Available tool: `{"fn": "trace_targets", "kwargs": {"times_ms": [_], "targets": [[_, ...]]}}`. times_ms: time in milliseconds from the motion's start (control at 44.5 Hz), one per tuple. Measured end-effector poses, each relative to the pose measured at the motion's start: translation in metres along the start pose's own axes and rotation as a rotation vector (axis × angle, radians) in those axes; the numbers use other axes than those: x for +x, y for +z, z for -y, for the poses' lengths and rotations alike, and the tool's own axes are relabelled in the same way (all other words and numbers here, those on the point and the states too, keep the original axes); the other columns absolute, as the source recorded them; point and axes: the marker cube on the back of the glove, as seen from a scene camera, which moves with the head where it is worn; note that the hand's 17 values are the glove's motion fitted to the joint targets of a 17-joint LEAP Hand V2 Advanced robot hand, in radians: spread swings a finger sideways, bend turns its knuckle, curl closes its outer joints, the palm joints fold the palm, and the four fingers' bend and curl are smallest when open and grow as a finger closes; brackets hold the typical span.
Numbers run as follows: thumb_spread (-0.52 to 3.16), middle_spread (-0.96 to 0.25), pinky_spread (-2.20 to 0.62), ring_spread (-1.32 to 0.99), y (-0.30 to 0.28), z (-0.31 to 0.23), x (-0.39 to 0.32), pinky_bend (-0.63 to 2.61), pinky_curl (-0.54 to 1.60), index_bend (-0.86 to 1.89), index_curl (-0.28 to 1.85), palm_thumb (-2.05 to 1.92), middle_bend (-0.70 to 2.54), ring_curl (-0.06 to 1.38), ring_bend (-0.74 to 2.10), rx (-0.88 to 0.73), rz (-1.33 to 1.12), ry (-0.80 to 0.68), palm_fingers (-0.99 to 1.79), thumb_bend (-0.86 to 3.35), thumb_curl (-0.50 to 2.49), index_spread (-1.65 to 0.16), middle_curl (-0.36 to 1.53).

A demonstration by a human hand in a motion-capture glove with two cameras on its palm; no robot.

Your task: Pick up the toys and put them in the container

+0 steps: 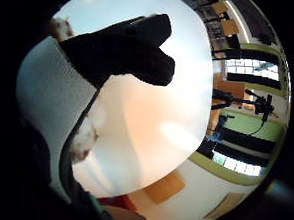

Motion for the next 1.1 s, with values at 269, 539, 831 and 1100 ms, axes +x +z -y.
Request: {"fn": "trace_targets", "kwargs": {"times_ms": [269,539,831,1100], "targets": [[1.11,-0.06,0.1,0.03,0.024,0.011,0.009,1.23,0.41,0.12,0.28,-0.01,0.1,0.25,0.22,-0.04,0.015,0.026,-0.1,-0.02,0.26,-0.39,0.2],[1.18,-0.09,-0.14,-0.11,0.031,0.011,0.007,1.33,0.39,0.11,0.21,0.14,0.12,0.37,0.82,-0.014,-0.007,0.042,0.34,0.03,0.31,-0.42,0.16],[1.11,-0.31,-0.41,-0.37,0.031,0.021,0.0,1.11,0.33,0.33,0.31,0.43,0.39,0.41,0.9,0.159,-0.109,0.068,0.96,0.12,0.45,-0.43,0.26],[0.76,-0.35,-0.45,-0.39,0.027,0.024,0.001,0.85,0.3,0.58,0.48,0.57,0.87,0.52,1.15,0.236,-0.187,0.026,1.33,0.13,0.61,-0.45,0.47]]}}
